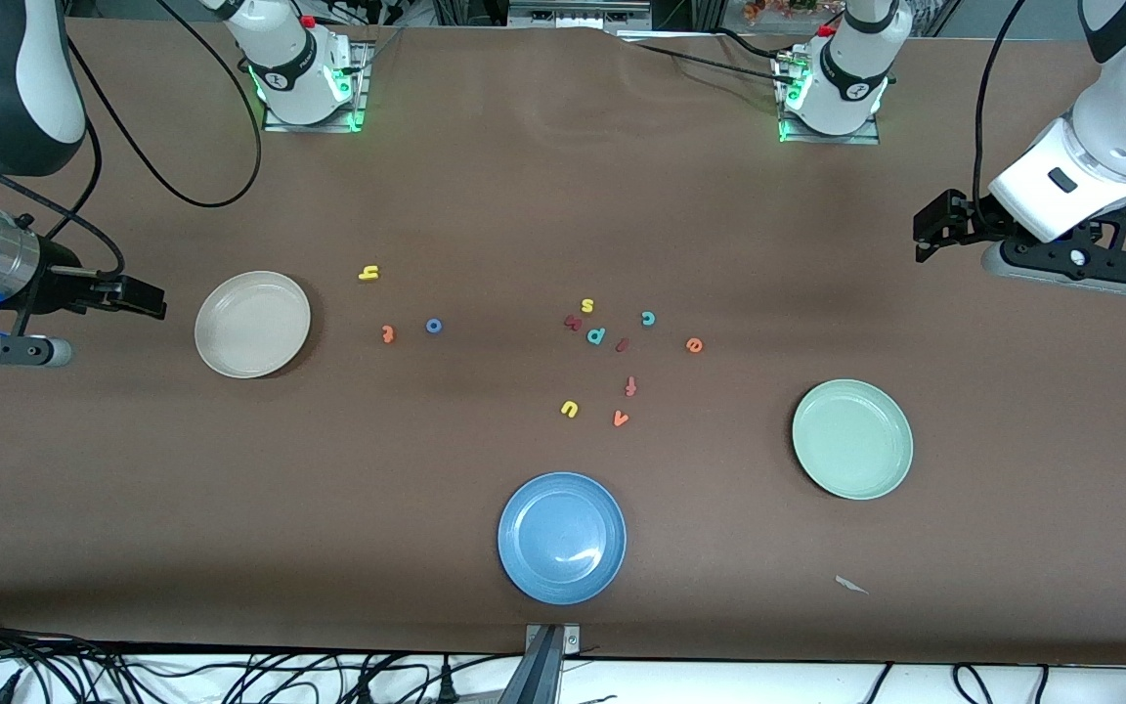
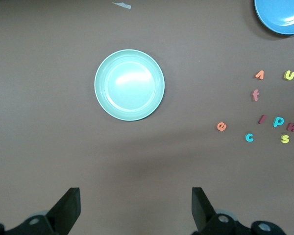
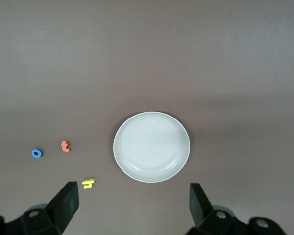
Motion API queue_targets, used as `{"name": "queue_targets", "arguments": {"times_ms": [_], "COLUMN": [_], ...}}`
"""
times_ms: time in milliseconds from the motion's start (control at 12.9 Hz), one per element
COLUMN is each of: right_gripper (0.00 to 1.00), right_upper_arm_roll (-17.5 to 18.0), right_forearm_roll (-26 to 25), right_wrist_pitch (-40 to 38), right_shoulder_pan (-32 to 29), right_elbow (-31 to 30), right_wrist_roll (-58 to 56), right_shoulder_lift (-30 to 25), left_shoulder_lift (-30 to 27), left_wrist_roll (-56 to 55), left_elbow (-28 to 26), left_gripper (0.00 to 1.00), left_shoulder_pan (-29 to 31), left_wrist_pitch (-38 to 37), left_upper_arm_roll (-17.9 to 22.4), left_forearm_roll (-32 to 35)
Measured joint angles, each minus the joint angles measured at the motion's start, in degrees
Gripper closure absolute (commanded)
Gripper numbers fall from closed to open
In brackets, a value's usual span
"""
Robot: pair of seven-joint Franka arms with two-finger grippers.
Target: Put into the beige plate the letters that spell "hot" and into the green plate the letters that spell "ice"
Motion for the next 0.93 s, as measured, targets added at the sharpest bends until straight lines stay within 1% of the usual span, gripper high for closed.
{"name": "queue_targets", "arguments": {"times_ms": [934], "right_gripper": [0.0], "right_upper_arm_roll": [0.44], "right_forearm_roll": [0.0], "right_wrist_pitch": [0.35], "right_shoulder_pan": [0.01], "right_elbow": [-0.19], "right_wrist_roll": [0.93], "right_shoulder_lift": [0.0], "left_shoulder_lift": [0.0], "left_wrist_roll": [0.0], "left_elbow": [0.0], "left_gripper": [0.0], "left_shoulder_pan": [0.0], "left_wrist_pitch": [-0.6], "left_upper_arm_roll": [0.0], "left_forearm_roll": [0.0]}}
